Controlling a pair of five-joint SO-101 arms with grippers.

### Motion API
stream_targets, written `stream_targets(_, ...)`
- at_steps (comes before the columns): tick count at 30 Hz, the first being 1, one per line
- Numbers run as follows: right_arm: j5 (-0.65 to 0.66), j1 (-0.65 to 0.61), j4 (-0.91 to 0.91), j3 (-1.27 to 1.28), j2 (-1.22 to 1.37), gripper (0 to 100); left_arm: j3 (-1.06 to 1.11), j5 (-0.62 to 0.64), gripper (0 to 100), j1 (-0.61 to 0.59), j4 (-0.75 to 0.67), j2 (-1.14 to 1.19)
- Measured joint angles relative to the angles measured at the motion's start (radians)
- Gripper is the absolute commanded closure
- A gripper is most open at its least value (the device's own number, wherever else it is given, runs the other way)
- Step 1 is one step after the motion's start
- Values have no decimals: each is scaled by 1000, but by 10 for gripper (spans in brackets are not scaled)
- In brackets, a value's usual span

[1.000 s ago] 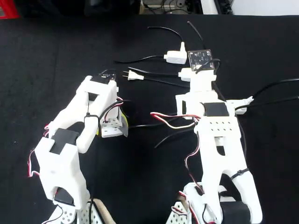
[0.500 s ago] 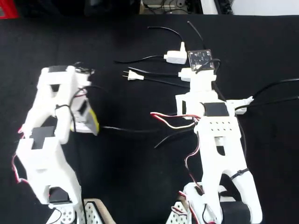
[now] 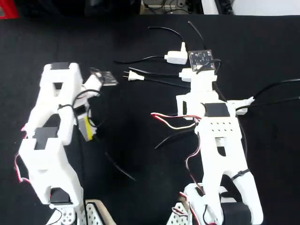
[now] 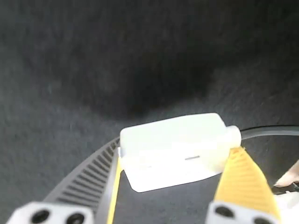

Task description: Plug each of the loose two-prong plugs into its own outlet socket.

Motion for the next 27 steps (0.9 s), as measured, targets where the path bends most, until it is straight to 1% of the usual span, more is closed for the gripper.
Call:
stream_targets(5, 0, 0, -17, 0, 0, 949, -61, 43, 523, 92, 0, 0)
stream_targets(8, 0, 0, -17, 0, 0, 949, -104, 71, 431, 121, 0, 0)
stream_targets(13, 0, 0, -17, 0, 0, 949, -175, 163, 417, 124, 3, 0)
stream_targets(16, 0, 0, -17, 0, 0, 949, -216, 258, 422, 126, 40, 0)
stream_targets(17, 0, 0, -17, 0, 0, 949, -232, 315, 436, 126, 61, 0)
stream_targets(19, 0, 0, -17, 0, 0, 949, -255, 470, 492, 123, 104, 0)
stream_targets(21, 0, 0, -17, 0, 0, 949, -259, 651, 584, 100, 144, 0)
stream_targets(24, 0, 0, -17, 0, 0, 949, -252, 934, 739, 26, 186, 0)
stream_targets(25, 0, 0, -17, 0, 0, 949, -235, 996, 785, 0, 192, 0)
stream_targets(27, 0, 0, -17, 0, 0, 949, -173, 1049, 860, -41, 196, 0)
